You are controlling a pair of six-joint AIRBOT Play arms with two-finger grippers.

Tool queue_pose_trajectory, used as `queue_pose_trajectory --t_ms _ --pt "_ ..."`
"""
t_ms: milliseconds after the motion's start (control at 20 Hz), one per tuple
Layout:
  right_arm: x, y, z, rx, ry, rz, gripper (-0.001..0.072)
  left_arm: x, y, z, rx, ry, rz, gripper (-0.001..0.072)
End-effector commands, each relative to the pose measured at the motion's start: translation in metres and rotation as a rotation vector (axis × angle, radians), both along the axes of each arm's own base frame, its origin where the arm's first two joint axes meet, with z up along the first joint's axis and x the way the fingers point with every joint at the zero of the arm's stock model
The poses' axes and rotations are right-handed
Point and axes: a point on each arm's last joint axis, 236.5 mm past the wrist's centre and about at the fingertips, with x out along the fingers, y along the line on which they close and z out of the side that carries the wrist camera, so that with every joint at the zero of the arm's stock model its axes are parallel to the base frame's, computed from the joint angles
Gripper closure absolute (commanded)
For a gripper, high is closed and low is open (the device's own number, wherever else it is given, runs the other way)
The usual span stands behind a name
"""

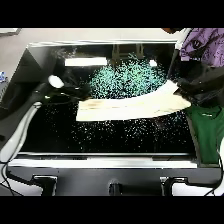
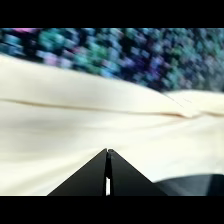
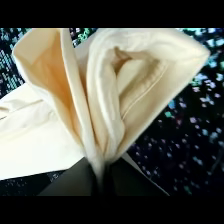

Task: Fold the clothes and pants, and hang the long-sleeved shirts on hangers.

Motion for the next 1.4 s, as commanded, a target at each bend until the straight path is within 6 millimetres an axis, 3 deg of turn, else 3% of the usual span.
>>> queue_pose_trajectory --t_ms 0,250,400,600,750,900,1050,1150,1250,1350 --pt "-0.024 -0.012 0.042 -0.086 -0.013 -0.028 0.0683 -0.023 -0.112 -0.006 -0.165 0.014 -0.038 0.0694" --pt "-0.047 -0.011 0.069 -0.117 -0.020 -0.026 0.0683 -0.072 -0.237 -0.022 -0.305 0.072 -0.134 0.0694" --pt "-0.055 -0.010 0.078 -0.123 -0.024 -0.032 0.0683 -0.100 -0.290 -0.041 -0.352 0.139 -0.161 0.0694" --pt "-0.057 -0.009 0.083 -0.118 -0.029 -0.048 0.0683 -0.116 -0.333 -0.052 -0.421 0.164 -0.152 0.0694" --pt "-0.056 -0.009 0.083 -0.120 -0.033 -0.050 0.0683 -0.117 -0.336 -0.057 -0.440 0.202 -0.137 0.0694" --pt "-0.051 -0.011 0.085 -0.123 -0.055 -0.059 0.0683 -0.102 -0.305 -0.049 -0.395 0.213 -0.187 0.0696" --pt "-0.044 -0.004 0.090 -0.081 -0.083 -0.080 0.0684 -0.063 -0.227 -0.028 -0.223 0.164 -0.226 0.0695" --pt "-0.042 0.012 0.091 -0.048 -0.076 -0.089 0.0684 -0.028 -0.148 0.000 -0.092 0.111 -0.222 0.0694" --pt "-0.035 0.044 0.094 -0.027 -0.091 -0.067 0.0684 0.005 -0.051 0.035 0.073 0.026 -0.194 0.0694" --pt "-0.027 0.083 0.094 -0.016 -0.099 -0.057 0.0684 0.025 0.044 0.073 0.214 -0.044 -0.128 0.0693"
